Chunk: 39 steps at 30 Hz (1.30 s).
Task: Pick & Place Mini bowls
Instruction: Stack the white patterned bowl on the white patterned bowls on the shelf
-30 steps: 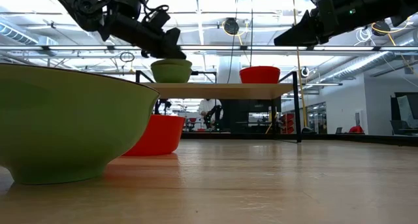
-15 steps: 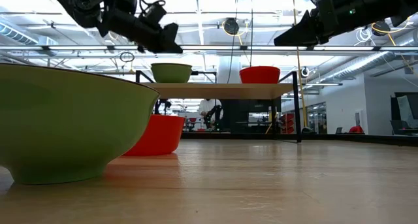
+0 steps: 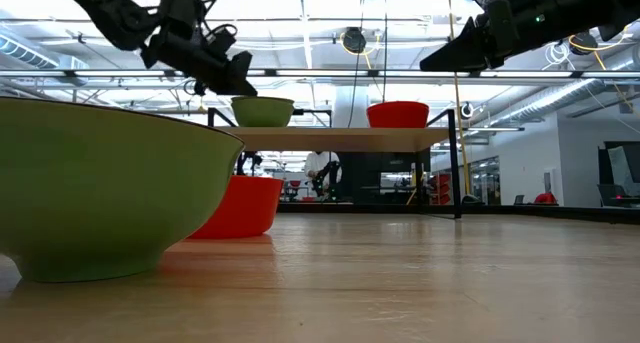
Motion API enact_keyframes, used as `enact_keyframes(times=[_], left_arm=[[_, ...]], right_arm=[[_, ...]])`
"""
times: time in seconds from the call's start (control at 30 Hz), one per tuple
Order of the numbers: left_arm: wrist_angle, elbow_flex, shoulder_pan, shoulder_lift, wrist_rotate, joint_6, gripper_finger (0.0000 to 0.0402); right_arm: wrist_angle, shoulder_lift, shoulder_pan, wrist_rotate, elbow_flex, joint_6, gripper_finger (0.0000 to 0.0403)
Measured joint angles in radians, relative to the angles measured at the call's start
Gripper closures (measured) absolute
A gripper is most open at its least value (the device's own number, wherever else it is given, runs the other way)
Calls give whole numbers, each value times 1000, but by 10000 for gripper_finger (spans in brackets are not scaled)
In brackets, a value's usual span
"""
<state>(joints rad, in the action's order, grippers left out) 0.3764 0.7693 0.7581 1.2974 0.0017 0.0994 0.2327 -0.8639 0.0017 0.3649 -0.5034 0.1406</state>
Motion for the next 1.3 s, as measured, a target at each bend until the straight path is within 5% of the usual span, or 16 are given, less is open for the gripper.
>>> enact_keyframes(times=[0.93, 1.3], left_arm=[[-34, 0, -1, 24, 24, -6, 400], [15, 1, -57, -87, 76, 79, 394]], right_arm=[[1, 0, 0, 0, 0, 1, 287], [1, 0, 0, 0, 0, -1, 287]])
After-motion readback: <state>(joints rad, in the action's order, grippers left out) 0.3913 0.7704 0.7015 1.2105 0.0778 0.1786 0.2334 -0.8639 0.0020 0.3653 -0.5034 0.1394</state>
